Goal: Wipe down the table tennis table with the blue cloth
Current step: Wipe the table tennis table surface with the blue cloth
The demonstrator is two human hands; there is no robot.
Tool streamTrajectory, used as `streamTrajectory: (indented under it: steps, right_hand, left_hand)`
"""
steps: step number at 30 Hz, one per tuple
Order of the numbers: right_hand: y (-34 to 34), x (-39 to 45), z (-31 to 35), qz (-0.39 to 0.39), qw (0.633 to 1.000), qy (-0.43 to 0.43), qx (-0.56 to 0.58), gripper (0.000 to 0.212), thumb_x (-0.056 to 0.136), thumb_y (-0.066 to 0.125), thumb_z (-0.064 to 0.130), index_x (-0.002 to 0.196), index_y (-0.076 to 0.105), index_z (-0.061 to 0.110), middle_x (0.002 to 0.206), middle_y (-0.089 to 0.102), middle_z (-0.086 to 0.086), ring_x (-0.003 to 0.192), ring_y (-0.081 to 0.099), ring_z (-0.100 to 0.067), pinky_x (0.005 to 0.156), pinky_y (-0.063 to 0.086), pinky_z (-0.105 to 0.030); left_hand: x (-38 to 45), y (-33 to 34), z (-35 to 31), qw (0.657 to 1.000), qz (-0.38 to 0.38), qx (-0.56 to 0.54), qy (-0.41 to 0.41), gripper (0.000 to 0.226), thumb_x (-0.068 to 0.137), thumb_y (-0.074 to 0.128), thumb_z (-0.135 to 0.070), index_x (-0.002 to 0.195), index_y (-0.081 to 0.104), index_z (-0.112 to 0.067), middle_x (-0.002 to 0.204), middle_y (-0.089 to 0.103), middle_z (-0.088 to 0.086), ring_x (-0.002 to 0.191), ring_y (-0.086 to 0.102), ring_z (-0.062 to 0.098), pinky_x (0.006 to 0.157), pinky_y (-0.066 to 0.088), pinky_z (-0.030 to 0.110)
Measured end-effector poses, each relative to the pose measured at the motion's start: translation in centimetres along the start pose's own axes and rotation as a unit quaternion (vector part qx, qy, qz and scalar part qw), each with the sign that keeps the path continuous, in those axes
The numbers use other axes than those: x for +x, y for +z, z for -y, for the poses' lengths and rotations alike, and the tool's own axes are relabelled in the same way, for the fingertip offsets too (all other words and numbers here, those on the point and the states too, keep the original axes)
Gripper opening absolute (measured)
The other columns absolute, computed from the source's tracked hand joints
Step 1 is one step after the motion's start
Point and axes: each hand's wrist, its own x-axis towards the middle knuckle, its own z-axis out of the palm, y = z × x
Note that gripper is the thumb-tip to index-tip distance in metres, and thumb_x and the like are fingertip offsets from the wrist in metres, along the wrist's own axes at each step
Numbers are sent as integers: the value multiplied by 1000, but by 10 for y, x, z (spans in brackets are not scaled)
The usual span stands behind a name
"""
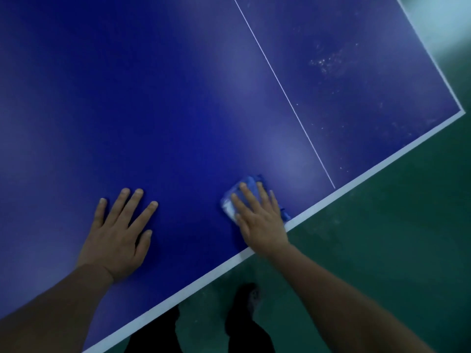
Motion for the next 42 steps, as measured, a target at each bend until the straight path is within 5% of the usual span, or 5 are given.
streamTrajectory:
  steps: [6, 15, 24, 33, 42]
  right_hand:
    - [-27, 40, -80, -46, 934, 347, 67, 55, 106, 26, 38, 160, 19, 29, 169, 3, 2, 154, -3, -33, 122, 5, -58]
    - [-30, 109, -54, -50, 996, -55, 40, 55, 101, 35, 33, 156, 29, 29, 168, 14, 1, 153, 5, -37, 119, 3, -62]
    - [-83, 156, -361, -62, 928, 358, 87, 54, 107, 17, 40, 160, 14, 29, 169, 0, 0, 153, -5, -39, 120, 2, -63]
    - [-26, 40, -224, -14, 989, -147, 13, 55, 102, 33, 35, 156, 28, 28, 168, 13, 0, 153, 4, -37, 120, 3, -62]
    - [-80, 80, -430, -45, 926, 369, 66, 55, 108, 19, 39, 161, 11, 26, 169, -2, -3, 152, -3, -42, 120, 2, -62]
  left_hand:
    - [2, 0, -2, 1000, -16, 24, -4, 64, 96, 29, -42, 150, 45, -13, 161, 32, 15, 152, 19, 32, 120, 14, 61]
    - [33, 12, -175, 961, -65, -13, -268, 71, 95, 26, -45, 150, 40, -2, 162, 29, 17, 152, 17, 32, 123, 3, 51]
    - [118, 44, -322, 948, -53, -32, -313, 71, 99, 23, -49, 159, 18, -13, 168, 11, 7, 156, -2, 23, 124, -1, 54]
    - [116, 42, -326, 945, -44, -28, -322, 67, 99, 21, -45, 154, 35, -9, 165, 21, 12, 155, 10, 28, 124, 5, 56]
    - [117, 42, -325, 946, -38, -29, -321, 69, 97, 23, -45, 154, 34, -8, 165, 21, 14, 154, 11, 31, 124, 5, 56]
